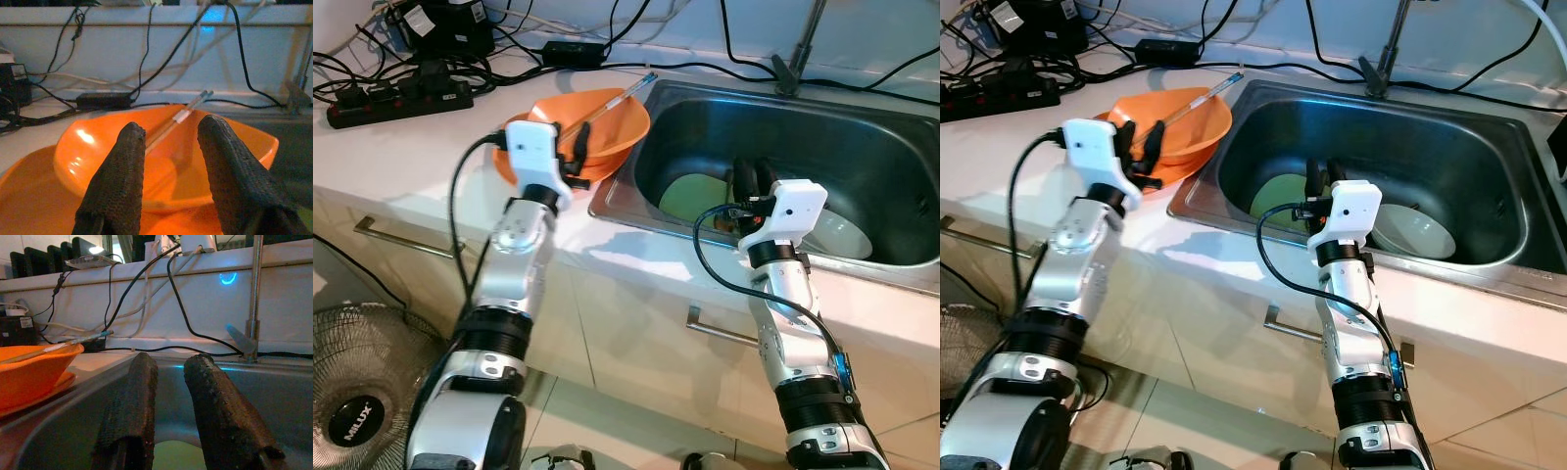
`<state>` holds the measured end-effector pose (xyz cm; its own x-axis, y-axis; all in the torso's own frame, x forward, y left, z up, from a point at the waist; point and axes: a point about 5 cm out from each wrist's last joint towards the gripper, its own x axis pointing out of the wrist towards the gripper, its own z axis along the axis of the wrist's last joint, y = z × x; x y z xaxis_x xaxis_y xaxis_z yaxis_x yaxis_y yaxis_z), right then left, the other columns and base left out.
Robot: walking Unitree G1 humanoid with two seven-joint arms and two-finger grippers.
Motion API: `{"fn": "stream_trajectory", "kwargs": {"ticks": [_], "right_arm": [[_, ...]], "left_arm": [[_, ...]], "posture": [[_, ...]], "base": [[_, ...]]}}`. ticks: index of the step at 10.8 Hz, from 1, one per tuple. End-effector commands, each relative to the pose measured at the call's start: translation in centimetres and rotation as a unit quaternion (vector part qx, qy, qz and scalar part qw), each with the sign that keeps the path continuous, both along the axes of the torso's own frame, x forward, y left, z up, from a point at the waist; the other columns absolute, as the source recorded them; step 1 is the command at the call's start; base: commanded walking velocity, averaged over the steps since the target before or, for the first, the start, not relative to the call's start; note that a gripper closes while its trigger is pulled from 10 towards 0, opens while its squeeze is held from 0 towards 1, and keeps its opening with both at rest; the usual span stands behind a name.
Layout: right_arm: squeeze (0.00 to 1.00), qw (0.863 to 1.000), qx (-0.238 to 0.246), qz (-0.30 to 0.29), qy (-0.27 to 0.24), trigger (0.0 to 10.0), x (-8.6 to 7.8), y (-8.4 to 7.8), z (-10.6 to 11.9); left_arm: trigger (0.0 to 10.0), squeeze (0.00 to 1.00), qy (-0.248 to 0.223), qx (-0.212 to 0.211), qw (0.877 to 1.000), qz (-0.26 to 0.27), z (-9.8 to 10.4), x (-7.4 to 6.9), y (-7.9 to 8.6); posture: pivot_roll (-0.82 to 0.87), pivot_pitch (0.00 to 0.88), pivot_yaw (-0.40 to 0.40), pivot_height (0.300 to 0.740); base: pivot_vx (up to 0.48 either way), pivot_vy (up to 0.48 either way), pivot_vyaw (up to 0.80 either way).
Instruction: Kitchen organization
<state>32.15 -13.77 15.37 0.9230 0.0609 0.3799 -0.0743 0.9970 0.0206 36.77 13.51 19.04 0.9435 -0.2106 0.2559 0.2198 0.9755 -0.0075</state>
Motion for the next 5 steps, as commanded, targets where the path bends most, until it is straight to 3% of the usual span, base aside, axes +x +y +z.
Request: {"fn": "stream_trajectory", "kwargs": {"ticks": [1,5], "right_arm": [[0.0,1.0,0.002,-0.002,0.013,10.0,0.1,0.1,-0.5],[0.0,1.0,0.003,-0.005,0.014,10.0,0.1,0.0,-0.5]], "left_arm": [[10.0,0.0,0.002,0.0,1.0,-0.016,-0.1,-0.2,-0.3],[10.0,0.0,0.019,-0.006,0.998,-0.06,-0.6,-0.3,-1.7]], "posture": [[0.05,0.064,0.04,0.74],[0.05,0.07,0.039,0.74]], "base": [[0.0,0.0,0.0],[0.0,0.0,0.0]]}}
